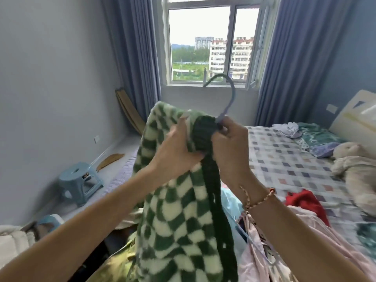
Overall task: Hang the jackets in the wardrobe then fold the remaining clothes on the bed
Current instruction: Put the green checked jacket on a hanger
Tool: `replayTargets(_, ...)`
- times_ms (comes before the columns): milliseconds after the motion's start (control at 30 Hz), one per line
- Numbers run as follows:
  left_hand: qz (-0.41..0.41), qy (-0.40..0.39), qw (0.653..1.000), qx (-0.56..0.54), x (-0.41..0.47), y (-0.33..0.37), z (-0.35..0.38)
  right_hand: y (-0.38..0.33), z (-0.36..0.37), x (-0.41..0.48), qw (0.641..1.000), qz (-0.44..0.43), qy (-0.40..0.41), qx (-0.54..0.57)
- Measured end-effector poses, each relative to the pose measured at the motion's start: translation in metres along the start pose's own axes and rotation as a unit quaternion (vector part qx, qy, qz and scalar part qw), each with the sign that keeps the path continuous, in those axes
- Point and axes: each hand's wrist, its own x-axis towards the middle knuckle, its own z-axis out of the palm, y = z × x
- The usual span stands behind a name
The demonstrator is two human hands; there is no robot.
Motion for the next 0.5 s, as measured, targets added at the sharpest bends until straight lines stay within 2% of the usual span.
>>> replayTargets(133,0.148,0.177,0.970,0.076,0.048,0.052,-0.049,-0.054,-0.004,0.023,0.996,-0.053,0.017,0.071)
replayTargets(234,0.166,0.205,0.953,0.147,0.071,0.079,-0.094,-0.053,-0.014,0.032,0.994,-0.106,0.018,-0.004)
replayTargets(334,0.127,0.187,0.965,0.131,0.070,0.081,-0.111,0.001,-0.028,0.036,0.998,-0.020,0.001,-0.055)
replayTargets(434,0.039,0.177,0.980,0.076,0.051,0.061,-0.107,0.060,-0.030,0.017,0.988,0.148,-0.019,-0.038)
replayTargets(501,0.029,0.167,0.983,0.073,0.031,0.048,-0.109,0.087,-0.027,-0.002,0.976,0.213,-0.035,-0.019)
